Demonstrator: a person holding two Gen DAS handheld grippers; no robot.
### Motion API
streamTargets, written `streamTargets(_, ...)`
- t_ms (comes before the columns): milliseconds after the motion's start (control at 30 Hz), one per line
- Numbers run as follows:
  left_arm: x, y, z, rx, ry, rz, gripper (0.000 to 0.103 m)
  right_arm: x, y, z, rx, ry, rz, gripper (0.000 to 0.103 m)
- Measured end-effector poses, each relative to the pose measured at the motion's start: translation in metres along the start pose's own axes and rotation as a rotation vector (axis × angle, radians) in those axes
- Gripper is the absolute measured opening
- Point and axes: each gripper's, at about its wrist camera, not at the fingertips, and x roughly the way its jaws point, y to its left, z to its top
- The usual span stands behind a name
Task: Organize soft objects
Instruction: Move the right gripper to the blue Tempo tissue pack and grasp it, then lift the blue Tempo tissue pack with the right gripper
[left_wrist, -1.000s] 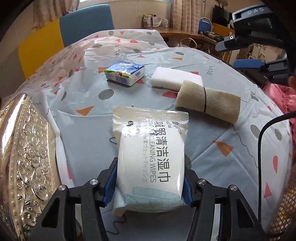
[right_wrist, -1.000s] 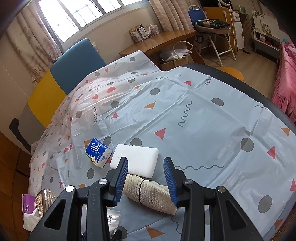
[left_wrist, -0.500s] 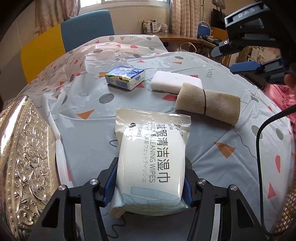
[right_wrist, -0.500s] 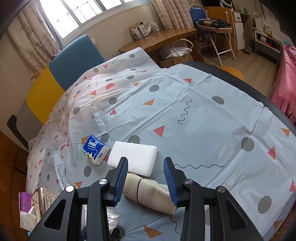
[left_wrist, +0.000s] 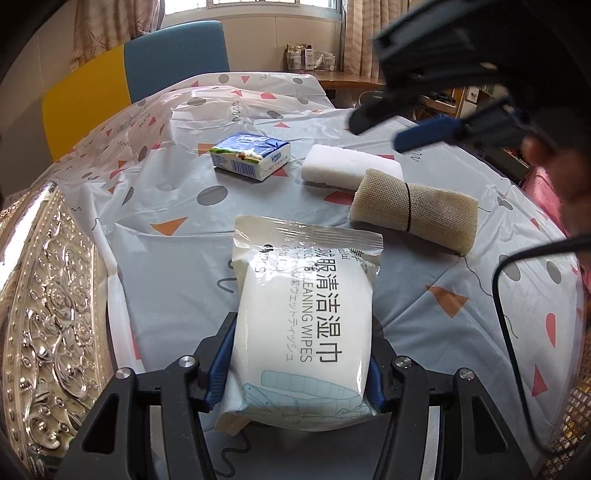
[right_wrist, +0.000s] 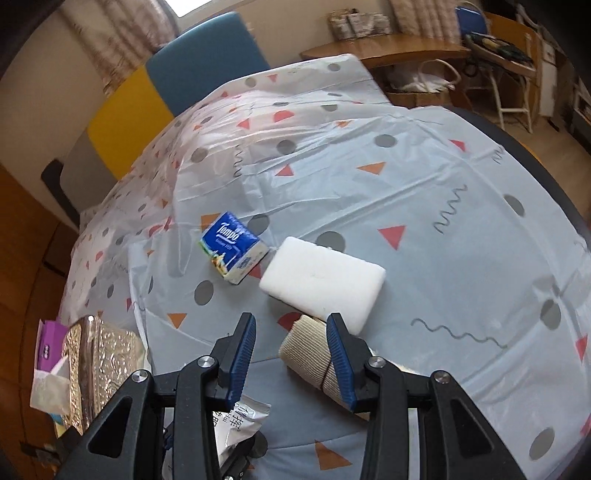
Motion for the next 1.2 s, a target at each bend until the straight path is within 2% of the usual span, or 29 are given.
streamTargets(67, 0.000, 0.000, 0.000, -0.001, -0.002, -0.001, 0.059, 0.012, 0.016, 0.013, -0.110, 0.025, 0.000, 0.040)
streamTargets(167, 0.000, 0.000, 0.000, -0.004, -0.003, -0.005, 0.059, 0.039, 0.036, 0.035, -0.229, 0.086, -0.018, 0.045)
streamTargets(300, 0.001, 0.001, 0.000, -0.008, -0.005, -0.008, 0.059, 0.075, 0.064, 0.058, -0.339, 0.140, -0.050, 0.049)
streamTargets(467, 0.000, 0.001, -0.001, -0.012, -0.006, -0.014, 0.060, 0.112, 0.095, 0.068, -0.445, 0.205, -0.097, 0.051)
streamTargets(567, -0.001, 0.001, -0.001, -0.013, -0.007, -0.014, 0.060, 0.123, 0.106, 0.067, -0.511, 0.173, -0.174, 0.052)
streamTargets(667, -0.001, 0.000, -0.001, -0.010, -0.008, -0.011, 0.060, 0.117, 0.110, 0.066, -0.524, 0.178, -0.117, 0.035)
streamTargets(767, -0.001, 0.000, -0.001, -0.013, -0.007, -0.014, 0.060, 0.113, 0.111, 0.063, -0.539, 0.188, -0.106, 0.034)
streamTargets(833, -0.001, 0.000, 0.000, -0.014, -0.007, -0.015, 0.060, 0.114, 0.110, 0.063, -0.522, 0.206, -0.095, 0.037)
streamTargets(867, -0.001, 0.000, 0.000, -0.013, -0.007, -0.014, 0.060, 0.114, 0.110, 0.063, -0.524, 0.208, -0.106, 0.042)
streamTargets(933, -0.001, 0.000, 0.000, -0.014, -0.006, -0.014, 0.060, 0.110, 0.112, 0.062, -0.548, 0.195, -0.118, 0.045)
streamTargets(1000, -0.001, 0.000, -0.001, -0.013, -0.006, -0.014, 0.060, 0.109, 0.113, 0.063, -0.574, 0.185, -0.133, 0.053)
streamTargets(1133, 0.001, 0.003, 0.000, -0.016, -0.006, -0.017, 0.060, 0.119, 0.118, 0.064, -0.621, 0.224, -0.143, 0.054)
streamTargets(1200, 0.001, 0.003, 0.000, -0.016, -0.006, -0.017, 0.060, 0.126, 0.119, 0.062, -0.631, 0.230, -0.158, 0.059)
